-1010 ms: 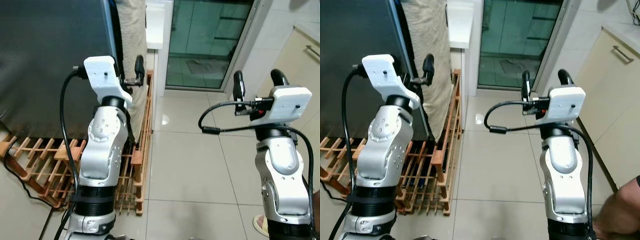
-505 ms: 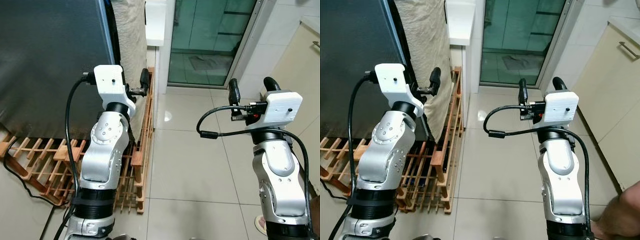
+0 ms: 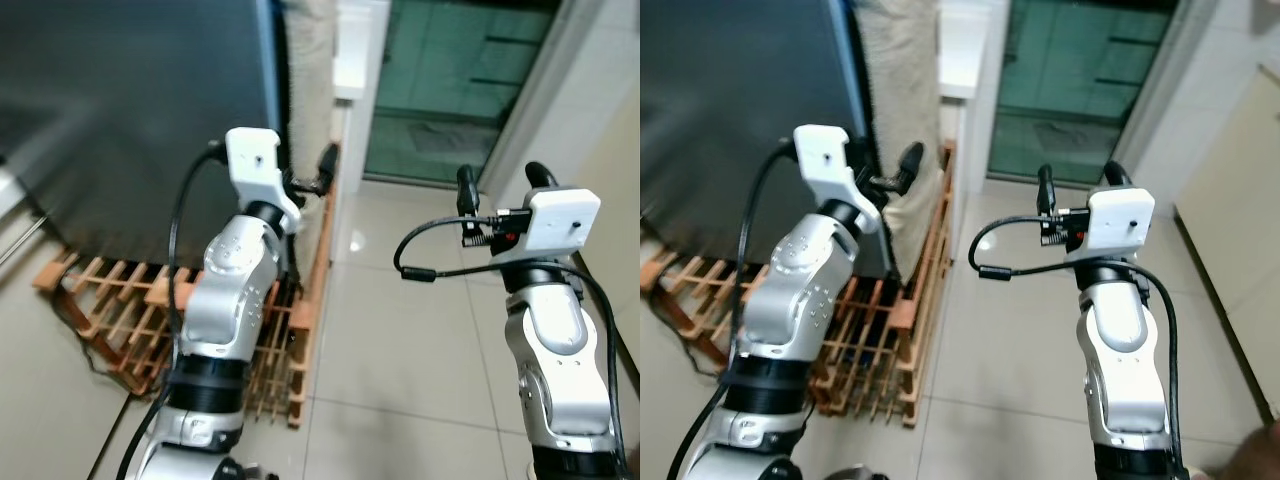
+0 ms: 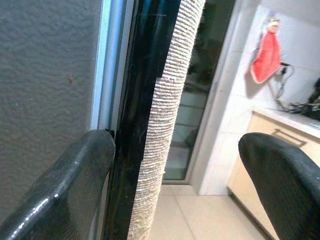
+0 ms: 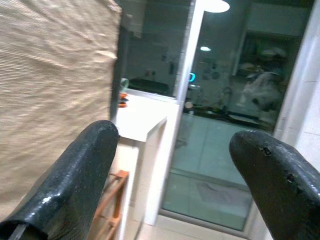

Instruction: Restocking fridge

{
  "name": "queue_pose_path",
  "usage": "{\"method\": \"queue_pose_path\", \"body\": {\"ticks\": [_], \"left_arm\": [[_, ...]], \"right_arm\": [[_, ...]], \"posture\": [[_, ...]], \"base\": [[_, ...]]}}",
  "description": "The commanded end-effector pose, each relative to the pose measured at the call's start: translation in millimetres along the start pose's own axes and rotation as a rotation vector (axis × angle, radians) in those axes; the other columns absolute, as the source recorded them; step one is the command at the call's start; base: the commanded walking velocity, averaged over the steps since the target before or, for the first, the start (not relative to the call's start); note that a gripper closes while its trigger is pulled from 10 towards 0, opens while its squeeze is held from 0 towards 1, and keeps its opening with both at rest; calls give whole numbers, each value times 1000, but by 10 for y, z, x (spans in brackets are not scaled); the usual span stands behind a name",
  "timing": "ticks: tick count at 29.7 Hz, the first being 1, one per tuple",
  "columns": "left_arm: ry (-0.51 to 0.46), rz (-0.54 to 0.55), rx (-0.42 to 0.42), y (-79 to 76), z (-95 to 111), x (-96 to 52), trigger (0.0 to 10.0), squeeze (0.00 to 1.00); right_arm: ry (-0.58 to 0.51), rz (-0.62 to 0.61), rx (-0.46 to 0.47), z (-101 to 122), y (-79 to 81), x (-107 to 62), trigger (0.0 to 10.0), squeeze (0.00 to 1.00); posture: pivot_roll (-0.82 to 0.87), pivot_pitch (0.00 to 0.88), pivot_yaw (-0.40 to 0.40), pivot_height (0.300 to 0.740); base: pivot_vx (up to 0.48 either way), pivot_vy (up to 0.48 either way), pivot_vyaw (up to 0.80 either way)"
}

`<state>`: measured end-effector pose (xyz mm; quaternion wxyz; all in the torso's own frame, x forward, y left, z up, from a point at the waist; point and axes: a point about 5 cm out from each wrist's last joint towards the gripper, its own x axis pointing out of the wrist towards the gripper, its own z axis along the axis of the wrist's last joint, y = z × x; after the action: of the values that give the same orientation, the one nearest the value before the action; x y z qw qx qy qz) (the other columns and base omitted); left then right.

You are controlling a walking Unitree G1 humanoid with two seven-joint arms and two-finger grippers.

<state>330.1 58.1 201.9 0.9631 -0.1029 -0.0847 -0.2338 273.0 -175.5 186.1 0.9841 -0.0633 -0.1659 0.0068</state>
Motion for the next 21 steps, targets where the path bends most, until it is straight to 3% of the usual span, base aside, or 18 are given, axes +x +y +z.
{"method": "queue_pose_path", "body": {"ticks": [1,6,9,14,18,19,20,21], "left_arm": [[48,-266,-68,-538,-135,145,10000,0],[22,-391,-134,-748,-94,187,10000,0],[-37,-559,-228,-1020,2,178,10000,0],[-75,-635,-257,-1108,68,168,10000,0],[-87,-616,-233,-1010,99,183,10000,0],[-94,-519,-234,-820,123,192,10000,0],[-94,-519,-234,-820,123,192,10000,0],[-87,-417,-215,-629,121,175,10000,0]], "right_arm": [[-8,-6,-3,17,-16,17,10000,0],[-10,-9,-7,24,-21,28,10000,0],[-11,-9,-8,23,-20,35,10000,0],[-11,-10,-9,23,-24,37,10000,0],[-13,-13,-10,31,-12,61,10000,0],[-15,-16,-10,33,-20,54,10000,0],[-15,-16,-10,33,-20,54,10000,0],[-12,-18,-10,22,-28,38,10000,0]], "posture": [[-184,0,4,740],[-193,0,5,740],[-203,0,5,740],[-206,0,7,740],[-208,0,13,740],[-208,0,13,740],[-208,0,13,740],[-195,0,14,740]], "base": [[0,0,0],[0,0,0],[0,0,0],[0,0,0],[0,0,0],[0,0,0],[0,0,0],[0,0,0]]}}
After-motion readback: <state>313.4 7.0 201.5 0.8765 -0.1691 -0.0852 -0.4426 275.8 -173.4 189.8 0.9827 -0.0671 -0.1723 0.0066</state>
